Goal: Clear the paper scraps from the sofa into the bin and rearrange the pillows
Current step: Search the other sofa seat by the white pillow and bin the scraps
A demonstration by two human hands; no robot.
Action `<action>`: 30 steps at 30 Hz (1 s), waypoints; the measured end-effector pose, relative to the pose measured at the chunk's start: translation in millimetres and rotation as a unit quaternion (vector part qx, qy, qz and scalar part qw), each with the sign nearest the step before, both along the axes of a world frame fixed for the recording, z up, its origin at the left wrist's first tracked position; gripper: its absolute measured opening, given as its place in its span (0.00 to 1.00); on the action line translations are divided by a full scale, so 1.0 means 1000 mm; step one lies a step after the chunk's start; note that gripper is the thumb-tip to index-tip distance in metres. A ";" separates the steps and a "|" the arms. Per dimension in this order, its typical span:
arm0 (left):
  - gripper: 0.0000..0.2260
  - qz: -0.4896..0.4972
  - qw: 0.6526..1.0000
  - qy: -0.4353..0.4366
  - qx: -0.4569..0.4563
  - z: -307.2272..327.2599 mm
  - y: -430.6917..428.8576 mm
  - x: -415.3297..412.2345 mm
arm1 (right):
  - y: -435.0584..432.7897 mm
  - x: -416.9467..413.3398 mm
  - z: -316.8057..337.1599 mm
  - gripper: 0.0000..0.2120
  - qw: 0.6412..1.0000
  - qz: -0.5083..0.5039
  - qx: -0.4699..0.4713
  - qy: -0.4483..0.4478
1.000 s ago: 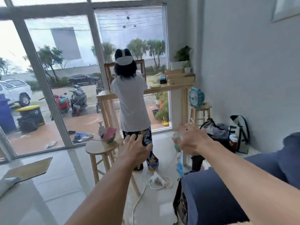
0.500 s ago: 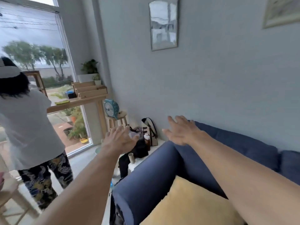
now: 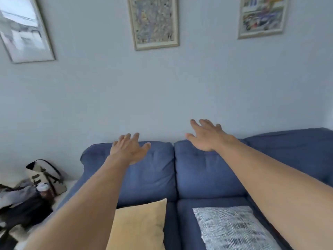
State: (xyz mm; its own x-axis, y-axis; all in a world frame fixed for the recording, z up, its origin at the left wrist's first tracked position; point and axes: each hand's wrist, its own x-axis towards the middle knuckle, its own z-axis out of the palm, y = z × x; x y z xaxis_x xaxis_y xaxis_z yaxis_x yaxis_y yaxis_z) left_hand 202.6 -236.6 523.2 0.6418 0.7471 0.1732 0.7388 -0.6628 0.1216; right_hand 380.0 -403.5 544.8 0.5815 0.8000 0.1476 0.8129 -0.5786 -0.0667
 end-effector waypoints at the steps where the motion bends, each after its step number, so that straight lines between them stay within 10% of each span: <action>1: 0.30 -0.027 1.000 0.002 0.002 -0.001 -0.014 0.026 | -0.024 0.018 -0.001 0.30 0.999 -0.033 -0.003 0.001; 17: 0.31 -0.352 0.935 0.030 -0.021 -0.038 -0.354 0.361 | -0.434 0.216 -0.033 0.31 0.930 -0.366 -0.024 0.034; 30: 0.31 -0.500 0.864 0.062 -0.012 -0.063 -0.529 0.514 | -0.600 0.298 -0.070 0.31 0.864 -0.501 -0.025 0.039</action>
State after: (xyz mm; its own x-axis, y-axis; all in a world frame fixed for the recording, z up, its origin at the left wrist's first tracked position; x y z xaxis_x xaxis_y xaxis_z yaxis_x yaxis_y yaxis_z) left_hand 716.6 -765.3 460.5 0.9808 -0.1888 0.0486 -0.1930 -0.9754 0.1060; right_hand 677.8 -1003.2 475.3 0.9927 -0.1062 0.0566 -0.1033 -0.9933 -0.0526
